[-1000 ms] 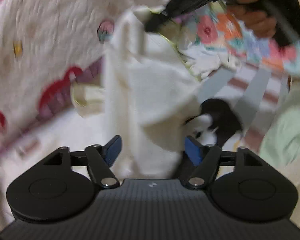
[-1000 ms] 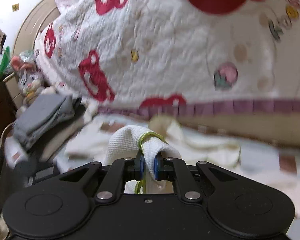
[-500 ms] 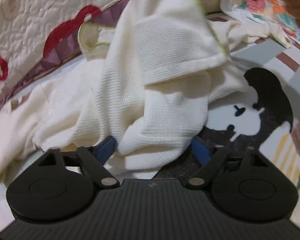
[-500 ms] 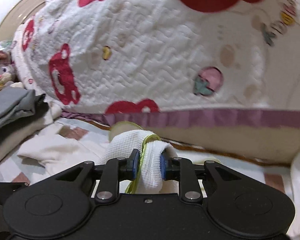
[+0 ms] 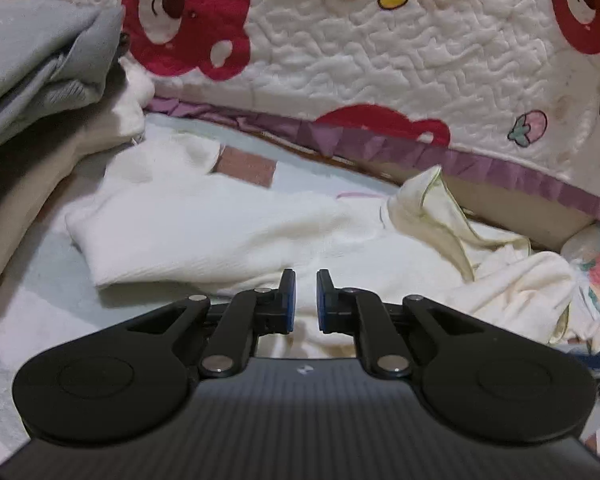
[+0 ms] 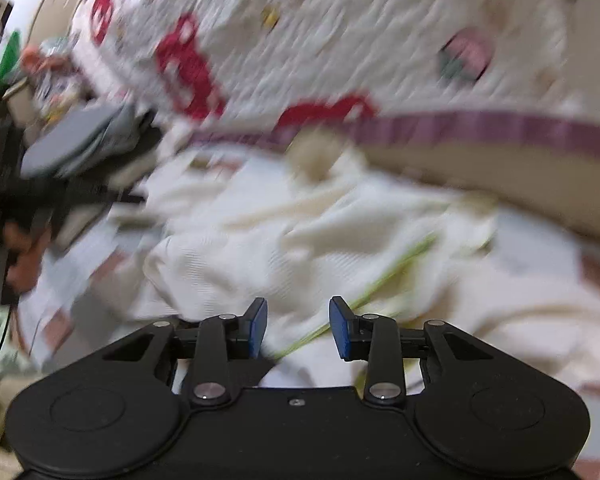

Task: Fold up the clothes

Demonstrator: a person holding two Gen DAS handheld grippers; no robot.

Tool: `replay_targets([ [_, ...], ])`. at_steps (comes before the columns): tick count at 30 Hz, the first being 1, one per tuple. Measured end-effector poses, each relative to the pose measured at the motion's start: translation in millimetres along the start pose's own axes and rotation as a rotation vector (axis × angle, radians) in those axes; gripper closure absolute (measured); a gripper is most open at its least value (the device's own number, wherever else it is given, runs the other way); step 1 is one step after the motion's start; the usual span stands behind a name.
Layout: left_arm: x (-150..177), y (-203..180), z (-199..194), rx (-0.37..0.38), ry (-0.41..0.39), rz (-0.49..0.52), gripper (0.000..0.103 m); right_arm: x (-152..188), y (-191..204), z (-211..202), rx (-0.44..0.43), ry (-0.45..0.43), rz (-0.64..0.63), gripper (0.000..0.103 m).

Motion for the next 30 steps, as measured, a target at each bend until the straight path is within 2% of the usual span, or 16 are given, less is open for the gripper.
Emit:
replay_targets([
  [4,8,-17,-8,0.078,-0.013,0.082,0.092,23,7,54,0.093,0.148,0.010,0.062],
  [7,13,-40,-15,0.130,-0.040,0.167,0.089,26,1,63,0.132,0.082,0.091,0.057],
  [9,20,-54,-18,0.192,-0.068,0.183,0.089,26,7,61,0.159,0.026,0.091,0.049],
  [10,23,-59,-18,0.213,-0.071,0.192,0.089,27,13,60,0.174,0.004,0.065,0.047],
  [14,32,-82,-16,0.248,-0.070,0.271,0.086,27,41,58,0.241,-0.081,-0.188,0.047],
  [15,33,-85,-17,0.251,-0.074,0.286,0.085,21,37,58,0.241,-0.099,-0.193,0.055],
  [16,34,-86,-19,0.256,-0.077,0.293,0.083,15,31,58,0.241,-0.104,-0.186,0.070],
  [17,34,-87,-20,0.262,-0.080,0.300,0.081,9,26,58,0.252,-0.104,-0.177,0.098],
  [21,33,-85,-31,0.297,-0.120,0.283,0.079,-24,7,54,0.303,-0.139,-0.165,0.098],
  [24,32,-85,-39,0.288,-0.162,0.231,0.079,-57,3,37,0.275,-0.207,-0.119,0.098],
  [27,35,-91,-38,0.325,-0.154,0.197,0.079,-87,4,24,0.253,-0.268,-0.127,0.098],
  [30,45,-107,-33,0.333,-0.109,0.238,0.076,-101,10,19,0.248,-0.289,-0.151,0.098],
])
Point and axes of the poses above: each gripper's, at about its wrist camera, not at the fingertips, and z roughly the way its jaws point, y to its left, x to its underside, the point moved 1 cm from there along z, roughly the way its jaws point, and after that the axes turned 12 degrees about -x, right-handed, at the moved point
